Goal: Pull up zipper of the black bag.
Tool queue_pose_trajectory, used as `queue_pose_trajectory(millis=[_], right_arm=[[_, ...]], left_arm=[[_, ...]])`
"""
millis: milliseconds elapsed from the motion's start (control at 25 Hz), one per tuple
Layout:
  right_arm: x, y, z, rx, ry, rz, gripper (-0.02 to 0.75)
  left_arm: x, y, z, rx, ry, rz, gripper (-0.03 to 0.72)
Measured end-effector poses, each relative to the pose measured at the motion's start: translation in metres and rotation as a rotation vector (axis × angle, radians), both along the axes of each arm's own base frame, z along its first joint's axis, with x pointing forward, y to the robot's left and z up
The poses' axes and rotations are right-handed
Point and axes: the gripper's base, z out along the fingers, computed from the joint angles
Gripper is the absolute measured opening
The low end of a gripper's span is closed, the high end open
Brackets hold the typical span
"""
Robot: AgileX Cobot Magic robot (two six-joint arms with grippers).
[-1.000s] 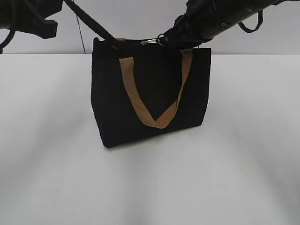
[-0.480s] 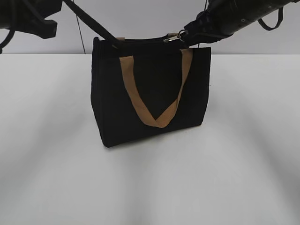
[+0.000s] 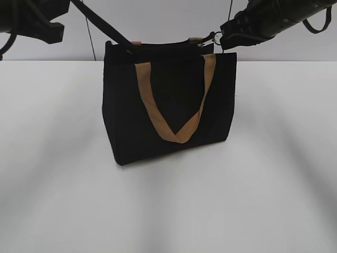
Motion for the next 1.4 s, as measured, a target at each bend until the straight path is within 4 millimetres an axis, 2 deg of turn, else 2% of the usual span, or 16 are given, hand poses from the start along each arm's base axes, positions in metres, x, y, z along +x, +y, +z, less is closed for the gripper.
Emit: queue_pose_trajectory(millis=[480,560,680,800,880,960,1160,1400], right_arm=[[-0.003,0.005,-0.001,0.003,0.014,0.019,-0.011],[-0.003,0.006,-0.001,0.006,0.021,0.021,0.009],[-0.004,0.006,-0.001,0.008,0.027,0.024,0.09],[-0.004,0.006,-0.001,0.008,0.029,0.026,0.216],[-0.005,0.006,0.0,0.009,0.028,0.027,0.302],[-0.006,0.006,0.005,0.011,0.019,0.028,0.35],[-0.012,0.004,0.016,-0.005,-0.012,0.037,0.384],[-0.018,0.002,0.019,-0.047,0.004,0.071,0.388]], left_arm=[[0.0,0.0,0.0,-0.007,-0.001,-0.002,0.013],[0.0,0.0,0.001,-0.012,0.0,0.0,0.013],[0.0,0.0,0.001,-0.026,0.006,0.006,0.032],[0.0,0.0,0.001,-0.042,0.012,0.011,0.087],[0.0,0.0,0.002,-0.049,0.012,0.013,0.154],[-0.001,0.001,0.002,-0.047,0.014,0.019,0.228],[0.0,0.003,0.0,-0.031,0.037,0.044,0.392],[0.0,0.01,-0.009,0.018,0.121,0.124,0.435]])
